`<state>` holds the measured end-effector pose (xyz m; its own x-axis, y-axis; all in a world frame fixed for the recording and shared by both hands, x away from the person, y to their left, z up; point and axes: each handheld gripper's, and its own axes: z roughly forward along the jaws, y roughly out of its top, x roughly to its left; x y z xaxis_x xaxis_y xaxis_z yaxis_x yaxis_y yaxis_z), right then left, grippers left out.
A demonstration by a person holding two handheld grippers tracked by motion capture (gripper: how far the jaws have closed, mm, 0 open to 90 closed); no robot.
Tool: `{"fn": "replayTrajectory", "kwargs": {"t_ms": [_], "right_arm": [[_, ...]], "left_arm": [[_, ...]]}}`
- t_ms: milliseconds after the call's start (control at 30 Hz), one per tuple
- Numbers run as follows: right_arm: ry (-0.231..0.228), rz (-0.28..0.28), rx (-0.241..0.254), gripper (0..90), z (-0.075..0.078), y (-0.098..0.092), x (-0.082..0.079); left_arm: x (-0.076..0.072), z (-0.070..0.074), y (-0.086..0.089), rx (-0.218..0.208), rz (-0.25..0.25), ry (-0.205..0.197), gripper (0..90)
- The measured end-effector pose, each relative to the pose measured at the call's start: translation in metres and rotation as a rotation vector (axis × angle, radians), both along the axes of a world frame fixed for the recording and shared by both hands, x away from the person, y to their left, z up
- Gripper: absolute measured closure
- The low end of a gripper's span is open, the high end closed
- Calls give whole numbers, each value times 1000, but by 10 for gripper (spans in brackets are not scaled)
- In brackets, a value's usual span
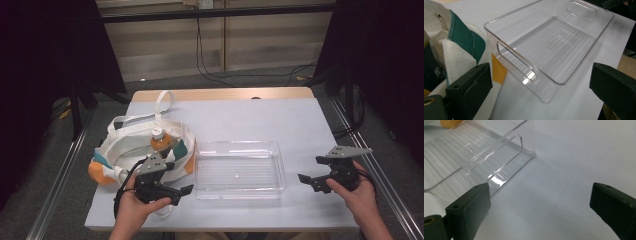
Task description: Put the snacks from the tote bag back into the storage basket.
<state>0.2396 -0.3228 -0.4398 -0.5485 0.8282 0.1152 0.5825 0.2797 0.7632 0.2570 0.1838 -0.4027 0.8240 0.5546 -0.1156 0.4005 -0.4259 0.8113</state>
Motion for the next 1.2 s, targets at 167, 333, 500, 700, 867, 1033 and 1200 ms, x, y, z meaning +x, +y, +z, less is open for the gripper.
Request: {"fn": "replayTrajectory", "kwargs": {"t_ms": [167,333,500,700,867,1033,1200], "right_arm": [[-8,-6,20,30,1,-1,1],[-11,-6,17,31,3,-2,0],[-33,-26,25,31,6,-1,5],[-43,-34,29,31,6,0,7],[-32,-24,27,31,5,3,9],[-38,-22,25,31,5,4,7],[-36,-25,31,31,4,3,6]], "left_arm": [[-2,3,1,15,10,7,41],[-2,5,-1,-3,17,8,42],[-3,11,5,15,31,-13,41],[-2,19,15,16,84,-18,43],[1,25,18,12,120,-32,47],[3,30,21,11,130,-26,53],[8,37,27,16,162,-13,58]]}}
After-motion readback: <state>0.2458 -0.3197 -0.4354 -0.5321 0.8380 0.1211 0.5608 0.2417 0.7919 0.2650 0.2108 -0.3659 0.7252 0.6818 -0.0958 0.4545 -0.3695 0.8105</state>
